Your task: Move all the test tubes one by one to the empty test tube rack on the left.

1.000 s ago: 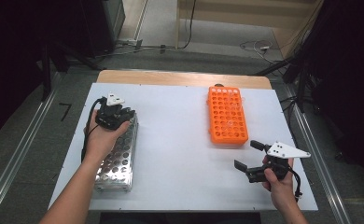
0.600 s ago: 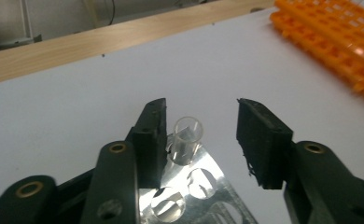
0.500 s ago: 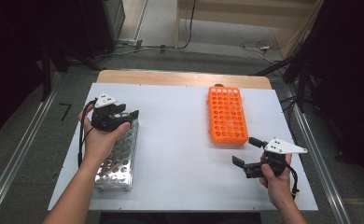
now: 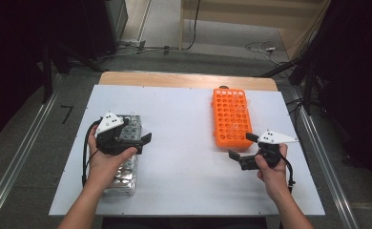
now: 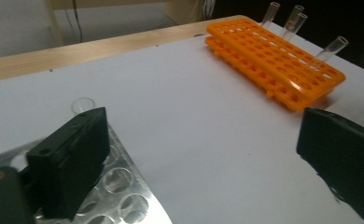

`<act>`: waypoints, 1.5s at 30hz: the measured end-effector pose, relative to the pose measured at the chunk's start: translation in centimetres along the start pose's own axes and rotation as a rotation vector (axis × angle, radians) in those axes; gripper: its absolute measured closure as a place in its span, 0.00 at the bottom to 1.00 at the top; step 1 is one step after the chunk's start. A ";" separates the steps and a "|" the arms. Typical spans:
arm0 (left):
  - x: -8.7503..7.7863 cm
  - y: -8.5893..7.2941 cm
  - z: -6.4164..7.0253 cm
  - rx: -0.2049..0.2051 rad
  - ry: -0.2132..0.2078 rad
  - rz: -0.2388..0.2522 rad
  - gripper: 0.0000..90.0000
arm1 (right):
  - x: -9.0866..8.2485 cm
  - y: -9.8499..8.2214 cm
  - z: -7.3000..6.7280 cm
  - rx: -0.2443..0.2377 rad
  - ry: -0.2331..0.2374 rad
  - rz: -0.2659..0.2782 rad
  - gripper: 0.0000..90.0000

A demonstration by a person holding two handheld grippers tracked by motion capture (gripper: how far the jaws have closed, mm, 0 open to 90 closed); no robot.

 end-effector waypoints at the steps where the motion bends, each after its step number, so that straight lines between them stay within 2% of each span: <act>1: -0.2 -0.1 0.3 -0.009 -0.013 0.012 0.00 | 0.3 0.1 0.1 0.006 -0.002 -0.001 0.00; 5: -0.9 -0.3 1.3 -0.029 -0.061 0.046 0.00 | 1.5 0.1 0.7 0.034 -0.002 -0.006 0.03; 10: -1.4 -1.0 2.8 -0.022 -0.104 0.055 0.00 | 2.7 0.1 1.6 0.086 -0.024 -0.009 0.05; 11: -1.4 -1.1 3.2 -0.021 -0.115 0.053 0.00 | 2.9 0.2 1.7 0.100 -0.034 -0.006 0.08; 13: -1.4 -1.1 3.8 0.002 -0.124 0.045 0.00 | 3.2 0.2 2.1 0.126 -0.064 0.003 0.21; 16: -1.5 -1.0 4.5 0.005 -0.143 0.055 0.00 | 3.8 0.3 2.5 0.139 -0.110 -0.008 0.32; 18: -1.4 -1.1 4.8 0.011 -0.154 0.051 0.00 | 4.4 0.2 2.6 0.130 -0.148 -0.015 0.45; 21: -1.2 -1.1 5.1 0.014 -0.165 0.047 0.00 | 4.9 0.1 2.6 0.123 -0.172 -0.033 0.51; 24: -1.1 -1.2 5.2 0.016 -0.162 0.045 0.00 | 5.3 -0.1 2.6 0.142 -0.173 -0.033 0.57; 25: -1.1 -1.2 5.2 0.014 -0.160 0.043 0.00 | 5.6 -0.1 2.6 0.131 -0.192 -0.038 0.62; 28: -1.2 -1.2 5.1 0.001 -0.160 0.048 0.00 | 5.8 -0.2 2.6 0.129 -0.208 -0.042 0.65; 34: -1.2 -1.3 5.2 0.006 -0.162 0.044 0.00 | 6.1 -0.3 2.5 0.088 -0.252 -0.035 0.79; 39: -1.2 -1.2 5.2 0.004 -0.166 0.046 0.00 | 6.0 -0.2 2.4 0.070 -0.246 -0.027 0.82; 45: -1.3 -1.2 5.1 0.001 -0.166 0.050 0.00 | 5.1 0.7 2.2 0.057 -0.239 0.017 0.82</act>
Point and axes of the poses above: each handheld gripper's, and its own axes: x roughly forward along the jaws, y roughly out of its top, z roughly to its right, the point moved 1 cm from there along x, roughly forward along the jaws, and after that the axes turned 8 degrees about z, right-handed, at the moved point
